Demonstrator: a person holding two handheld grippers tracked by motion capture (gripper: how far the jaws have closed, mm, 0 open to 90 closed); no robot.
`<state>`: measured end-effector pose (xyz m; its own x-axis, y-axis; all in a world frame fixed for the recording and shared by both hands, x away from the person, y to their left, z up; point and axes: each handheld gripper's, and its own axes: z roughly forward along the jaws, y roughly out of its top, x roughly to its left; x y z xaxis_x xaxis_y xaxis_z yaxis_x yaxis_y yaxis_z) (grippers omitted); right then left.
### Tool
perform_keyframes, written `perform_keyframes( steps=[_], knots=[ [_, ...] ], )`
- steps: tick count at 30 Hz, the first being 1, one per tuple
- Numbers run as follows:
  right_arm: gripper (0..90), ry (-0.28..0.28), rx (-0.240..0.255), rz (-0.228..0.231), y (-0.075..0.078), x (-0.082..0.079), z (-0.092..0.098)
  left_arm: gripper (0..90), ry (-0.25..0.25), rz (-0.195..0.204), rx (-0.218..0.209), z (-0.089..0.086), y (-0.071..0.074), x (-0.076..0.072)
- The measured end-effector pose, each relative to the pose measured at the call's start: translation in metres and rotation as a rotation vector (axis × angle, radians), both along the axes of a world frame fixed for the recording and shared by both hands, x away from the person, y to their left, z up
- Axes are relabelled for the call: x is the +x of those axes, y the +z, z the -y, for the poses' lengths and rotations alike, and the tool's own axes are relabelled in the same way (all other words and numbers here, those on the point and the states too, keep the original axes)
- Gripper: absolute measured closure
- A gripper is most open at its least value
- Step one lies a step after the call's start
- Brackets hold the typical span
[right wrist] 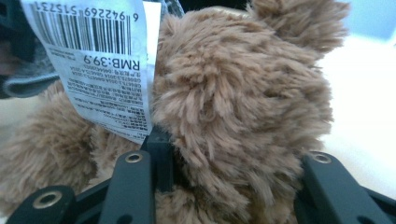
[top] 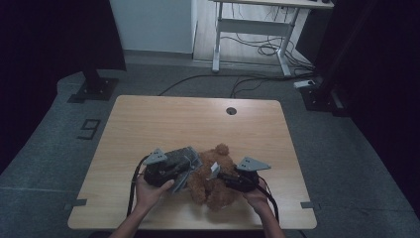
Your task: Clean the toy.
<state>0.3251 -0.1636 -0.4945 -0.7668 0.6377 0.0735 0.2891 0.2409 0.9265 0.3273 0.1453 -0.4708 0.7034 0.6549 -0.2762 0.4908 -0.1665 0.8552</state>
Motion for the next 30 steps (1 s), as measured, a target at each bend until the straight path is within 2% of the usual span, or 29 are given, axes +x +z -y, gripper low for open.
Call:
perform_keyframes(
  steps=[3, 6, 7, 8, 9, 13, 16, 20, 21, 23, 30],
  knots=[
    [55.2, -0.018, -0.063, 0.107, 0.009, 0.005, -0.006, 77.6, 0.013, 0.004, -0.011, 0.000, 0.006, 0.008],
    [54.7, -0.022, -0.100, 0.166, 0.009, 0.010, -0.008, 77.5, 0.011, 0.002, -0.023, 0.001, 0.010, 0.011],
    [54.0, -0.017, -0.102, 0.181, 0.006, 0.012, -0.007, 77.4, 0.000, 0.012, -0.032, 0.005, 0.017, 0.011],
    [54.0, -0.017, -0.102, 0.181, 0.006, 0.012, -0.007, 77.4, 0.000, 0.012, -0.032, 0.005, 0.017, 0.011],
    [52.3, -0.008, -0.096, 0.175, 0.001, 0.012, -0.005, 77.3, -0.015, 0.032, -0.030, 0.014, 0.024, 0.010],
    [48.3, 0.005, -0.080, 0.158, -0.009, 0.006, 0.001, 76.9, -0.062, 0.055, -0.010, 0.044, 0.037, 0.012],
    [46.0, -0.006, -0.075, 0.142, -0.016, 0.002, 0.005, 76.6, -0.092, 0.054, 0.039, 0.074, 0.038, 0.018],
    [45.0, -0.046, -0.070, 0.096, -0.025, 0.003, 0.009, 76.3, -0.097, 0.052, 0.125, 0.108, 0.026, 0.024],
    [45.4, -0.058, -0.070, 0.080, -0.029, 0.004, 0.011, 76.4, -0.095, 0.051, 0.136, 0.112, 0.023, 0.025],
    [46.6, -0.059, -0.055, 0.059, -0.035, 0.005, 0.015, 76.6, -0.097, 0.045, 0.131, 0.113, 0.018, 0.025],
    [47.8, -0.033, -0.063, 0.075, -0.039, 0.002, 0.017, 76.8, -0.066, 0.086, 0.149, 0.095, 0.015, 0.014]
  ],
)
